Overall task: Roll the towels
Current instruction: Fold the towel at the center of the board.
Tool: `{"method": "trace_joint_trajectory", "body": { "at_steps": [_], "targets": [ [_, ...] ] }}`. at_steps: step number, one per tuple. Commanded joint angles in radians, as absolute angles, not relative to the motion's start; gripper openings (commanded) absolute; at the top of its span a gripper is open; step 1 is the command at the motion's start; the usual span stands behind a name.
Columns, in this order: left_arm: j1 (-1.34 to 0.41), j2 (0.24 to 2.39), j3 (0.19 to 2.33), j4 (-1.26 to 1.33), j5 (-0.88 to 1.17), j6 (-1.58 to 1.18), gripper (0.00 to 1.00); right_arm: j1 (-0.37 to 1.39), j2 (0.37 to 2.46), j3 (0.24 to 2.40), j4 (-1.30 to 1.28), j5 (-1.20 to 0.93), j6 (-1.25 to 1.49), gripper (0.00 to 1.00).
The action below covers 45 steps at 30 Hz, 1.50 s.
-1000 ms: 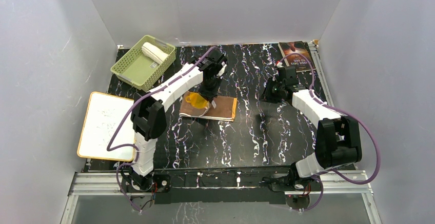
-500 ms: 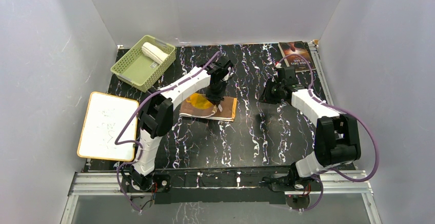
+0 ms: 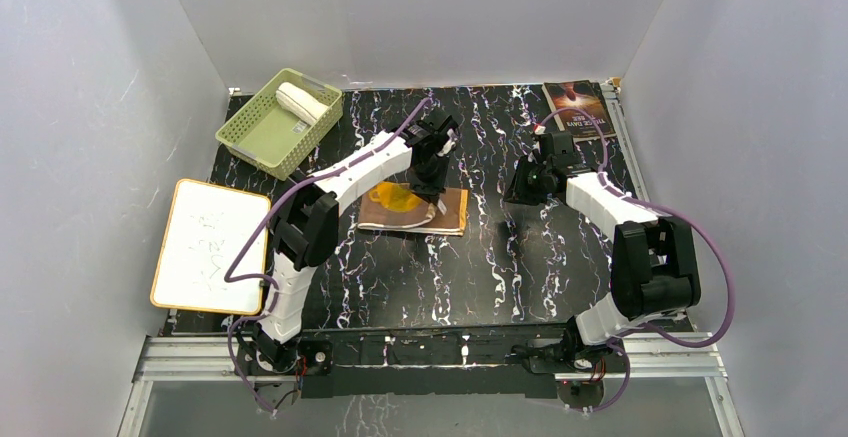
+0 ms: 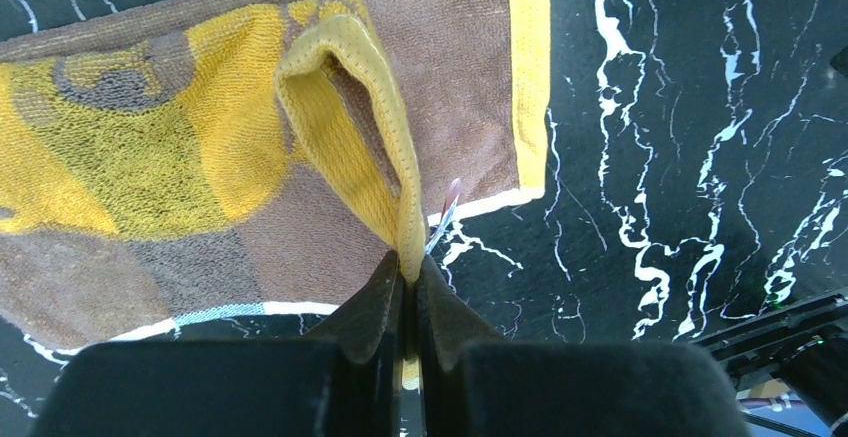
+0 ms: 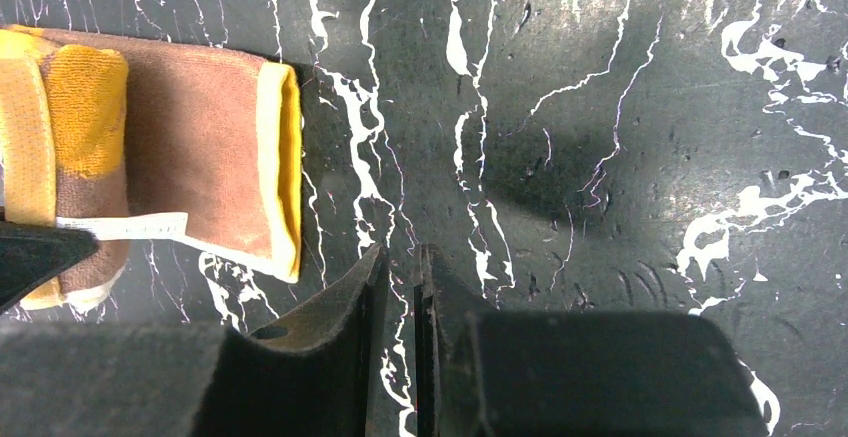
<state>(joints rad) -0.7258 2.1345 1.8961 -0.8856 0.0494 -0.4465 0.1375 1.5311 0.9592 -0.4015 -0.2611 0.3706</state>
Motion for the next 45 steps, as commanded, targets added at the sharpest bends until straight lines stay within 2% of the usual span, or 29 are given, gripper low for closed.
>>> {"method": "trace_joint_trajectory", "body": {
  "at_steps": [1,3,5,9,11,13,15,19,22,27,34,45],
  "targets": [
    [-0.736,2.103,1.872,-0.865,0.108,-0.462,0.00,0.141,1.527,0.965,-0.382,-0.265,0.358,0.14],
    [-0.737,2.094,1.863,-0.848,0.126,-0.465,0.02,0.141,1.530,0.962,-0.381,-0.264,0.357,0.14],
    [-0.738,2.070,1.844,-0.804,0.174,-0.464,0.17,0.141,1.533,0.961,-0.380,-0.264,0.359,0.16],
    [-0.736,1.955,1.767,-0.611,0.299,-0.458,0.29,0.142,1.530,0.951,-0.355,-0.266,0.364,0.17],
    [-0.730,1.892,1.743,-0.533,0.337,-0.435,0.40,0.156,1.517,0.944,-0.329,-0.262,0.371,0.16],
    [-0.706,1.806,1.695,-0.462,0.353,-0.424,0.48,0.222,1.496,0.957,-0.313,-0.202,0.371,0.15],
    [-0.645,1.729,1.614,-0.405,0.373,-0.432,0.51,0.304,1.482,0.986,-0.300,-0.133,0.379,0.15],
    [-0.449,1.631,1.418,-0.330,0.465,-0.480,0.49,0.414,1.537,1.062,-0.295,-0.107,0.415,0.26],
    [-0.410,1.620,1.368,-0.396,0.367,-0.406,0.48,0.473,1.615,1.116,-0.323,-0.093,0.425,0.31],
    [-0.404,1.681,1.336,-0.474,0.215,-0.345,0.42,0.534,1.700,1.188,-0.375,-0.054,0.455,0.32],
    [-0.388,1.704,1.301,-0.446,0.227,-0.323,0.39,0.535,1.779,1.221,-0.440,0.012,0.491,0.41],
    [-0.356,1.709,1.290,-0.458,0.242,-0.293,0.38,0.535,1.828,1.221,-0.421,-0.017,0.508,0.41]
  ]
}}
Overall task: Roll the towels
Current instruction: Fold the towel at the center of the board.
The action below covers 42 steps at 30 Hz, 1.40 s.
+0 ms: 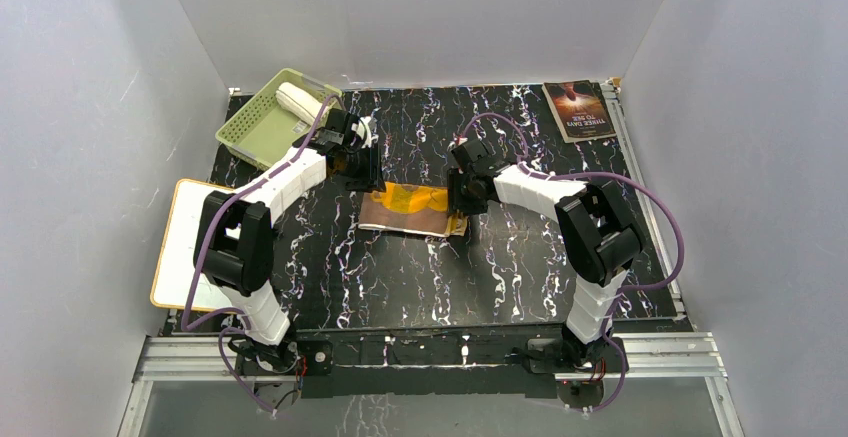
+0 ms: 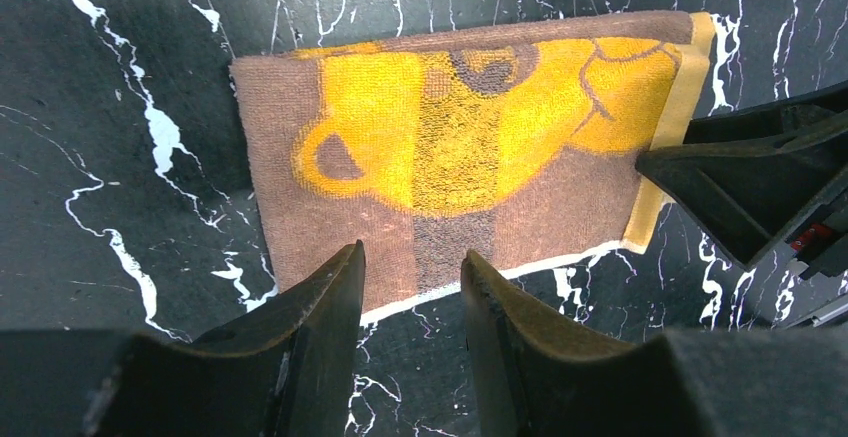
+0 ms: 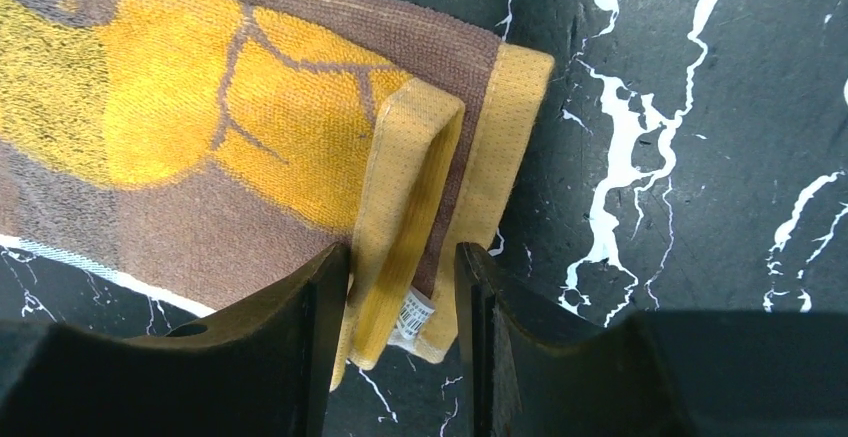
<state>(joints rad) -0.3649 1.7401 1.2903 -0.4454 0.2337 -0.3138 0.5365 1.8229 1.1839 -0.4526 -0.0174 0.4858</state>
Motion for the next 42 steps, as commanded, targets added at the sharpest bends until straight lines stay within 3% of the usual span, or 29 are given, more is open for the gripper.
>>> {"method": "trace_joint_trajectory", "body": {
  "at_steps": [1,20,29,33,42],
  "targets": [
    [-0.355,1.710,1.290,-0.459,0.242,-0.292,0.38,0.535,1.827,1.219,-0.412,-0.022,0.510,0.41],
    [-0.342,1.708,1.288,-0.482,0.244,-0.276,0.38,0.534,1.833,1.192,-0.374,-0.055,0.531,0.30],
    [-0.325,1.695,1.291,-0.501,0.239,-0.263,0.38,0.531,1.798,1.225,-0.418,0.002,0.533,0.13],
    [-0.317,1.696,1.299,-0.510,0.238,-0.256,0.38,0.530,1.773,1.255,-0.448,0.027,0.527,0.00],
    [-0.304,1.689,1.301,-0.527,0.235,-0.244,0.38,0.530,1.705,1.298,-0.498,0.058,0.513,0.00]
  ]
}}
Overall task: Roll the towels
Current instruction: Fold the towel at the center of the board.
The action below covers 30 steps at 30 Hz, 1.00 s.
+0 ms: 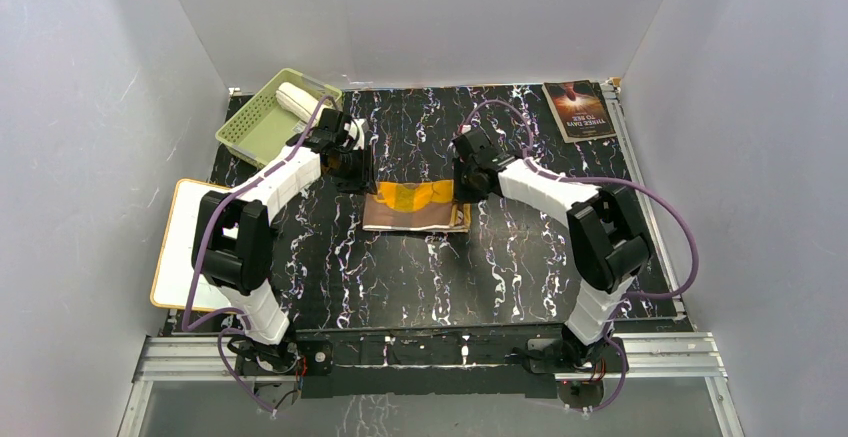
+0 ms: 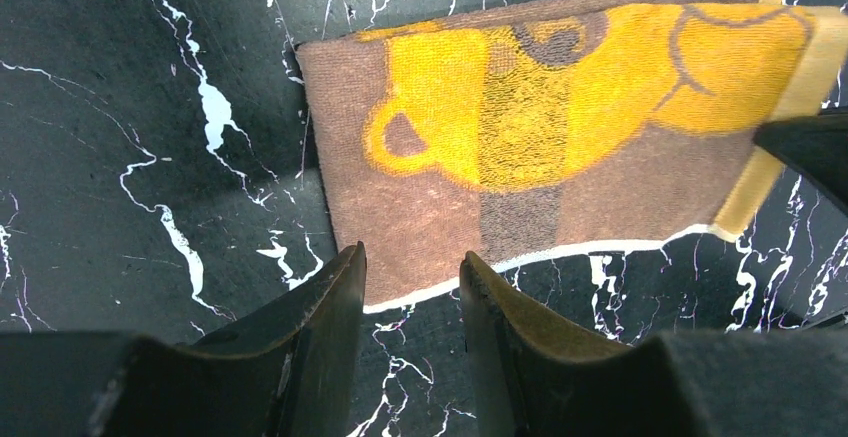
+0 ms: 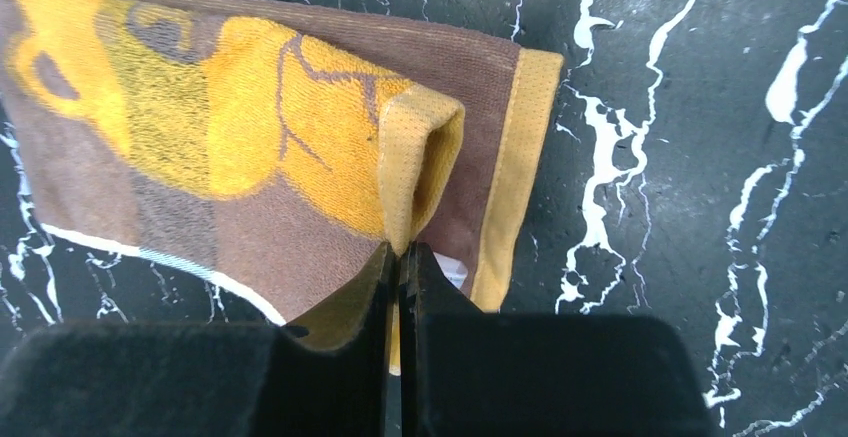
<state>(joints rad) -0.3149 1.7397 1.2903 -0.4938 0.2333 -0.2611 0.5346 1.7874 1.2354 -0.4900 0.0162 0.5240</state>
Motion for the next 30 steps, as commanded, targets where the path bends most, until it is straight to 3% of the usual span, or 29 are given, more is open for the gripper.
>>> {"method": "trace_joint_trajectory", "body": {
  "at_steps": [1,18,30],
  "targets": [
    [-0.303,1.689,1.301,-0.528,0.235,-0.244,0.38,0.531,1.700,1.301,-0.502,0.059,0.511,0.00],
    [-0.289,1.688,1.304,-0.556,0.236,-0.233,0.38,0.475,1.623,1.274,-0.536,0.080,0.469,0.00],
    [-0.287,1.705,1.308,-0.565,0.240,-0.234,0.38,0.390,1.649,1.201,-0.472,-0.055,0.446,0.00]
  ]
}}
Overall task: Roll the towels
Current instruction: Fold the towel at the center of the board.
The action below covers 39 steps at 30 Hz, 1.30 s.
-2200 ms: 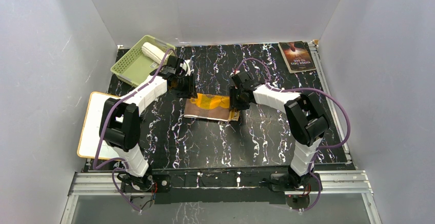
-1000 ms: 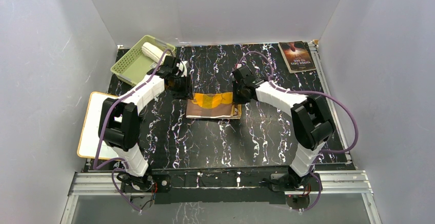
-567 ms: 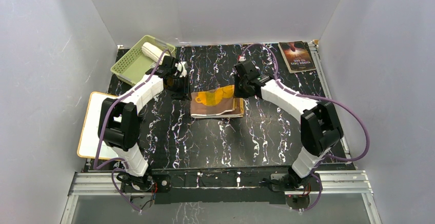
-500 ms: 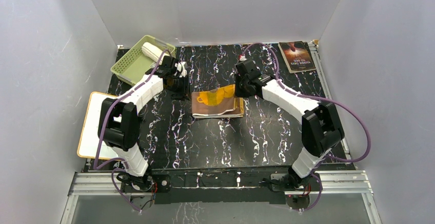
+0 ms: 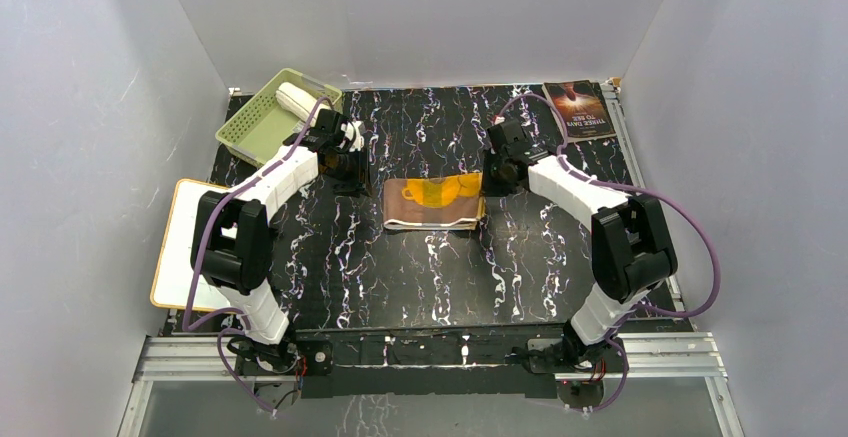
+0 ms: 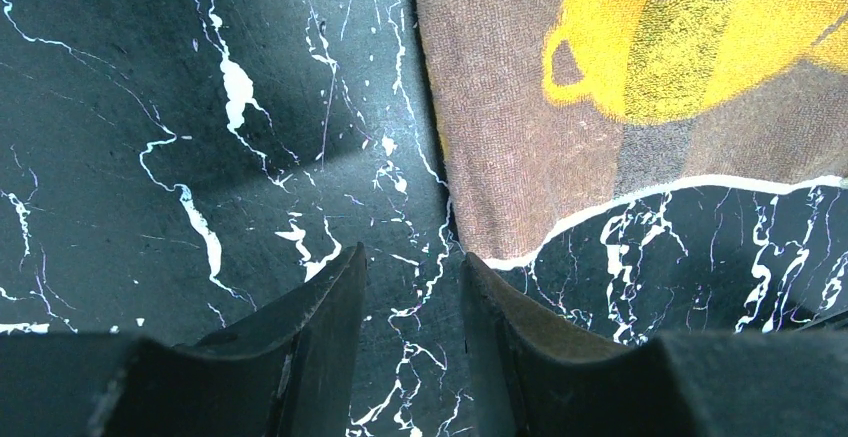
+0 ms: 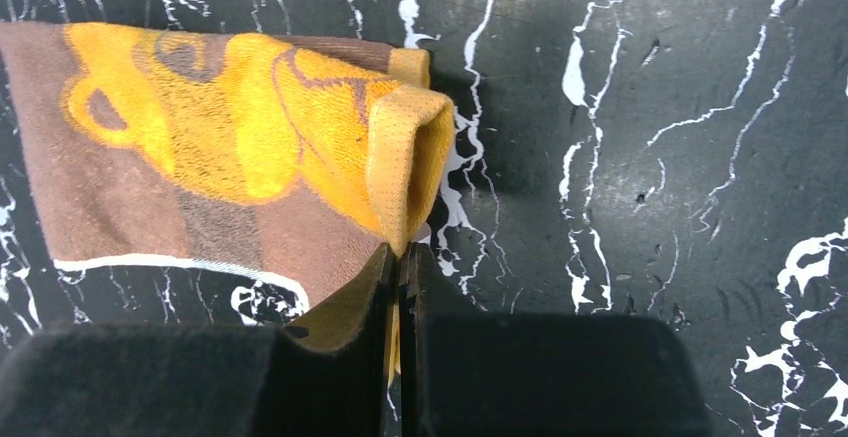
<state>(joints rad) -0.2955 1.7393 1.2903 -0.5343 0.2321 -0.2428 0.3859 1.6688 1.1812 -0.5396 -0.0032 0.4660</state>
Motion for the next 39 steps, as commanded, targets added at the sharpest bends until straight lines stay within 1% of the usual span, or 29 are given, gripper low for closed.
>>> {"method": "trace_joint_trajectory", "body": {
  "at_steps": [1,8,12,15,18,21,23,25,27,30,34,39],
  "targets": [
    [-0.287,1.705,1.308,-0.566,0.241,-0.233,0.38,0.391,1.648,1.207,-0.472,-0.061,0.445,0.00],
    [-0.281,1.696,1.307,-0.569,0.250,-0.233,0.38,0.422,1.642,1.292,-0.507,-0.078,0.436,0.00],
    [-0.199,1.632,1.281,-0.526,0.386,-0.295,0.38,0.516,1.672,1.408,-0.541,-0.095,0.455,0.00],
    [-0.064,1.544,1.249,-0.489,0.498,-0.363,0.39,0.602,1.730,1.576,-0.576,-0.101,0.478,0.00],
    [0.134,1.447,1.244,-0.482,0.604,-0.420,0.40,0.681,1.838,1.756,-0.604,-0.111,0.496,0.00],
    [0.288,1.360,1.251,-0.477,0.678,-0.456,0.42,0.752,1.961,1.977,-0.649,-0.133,0.499,0.00],
    [0.315,1.317,1.261,-0.497,0.660,-0.458,0.42,0.791,2.050,2.121,-0.682,-0.154,0.506,0.00],
    [0.320,1.274,1.225,-0.467,0.648,-0.488,0.43,0.820,2.135,2.257,-0.713,-0.191,0.520,0.00],
    [0.339,1.236,1.199,-0.456,0.635,-0.499,0.43,0.844,2.204,2.353,-0.718,-0.230,0.544,0.00],
    [0.365,1.212,1.195,-0.471,0.603,-0.498,0.43,0.871,2.248,2.399,-0.679,-0.279,0.586,0.00],
    [0.368,1.211,1.199,-0.476,0.598,-0.496,0.44,0.882,2.267,2.387,-0.631,-0.327,0.620,0.00],
    [0.368,1.219,1.196,-0.474,0.605,-0.491,0.45,0.877,2.235,2.335,-0.620,-0.311,0.603,0.00]
  ]
}}
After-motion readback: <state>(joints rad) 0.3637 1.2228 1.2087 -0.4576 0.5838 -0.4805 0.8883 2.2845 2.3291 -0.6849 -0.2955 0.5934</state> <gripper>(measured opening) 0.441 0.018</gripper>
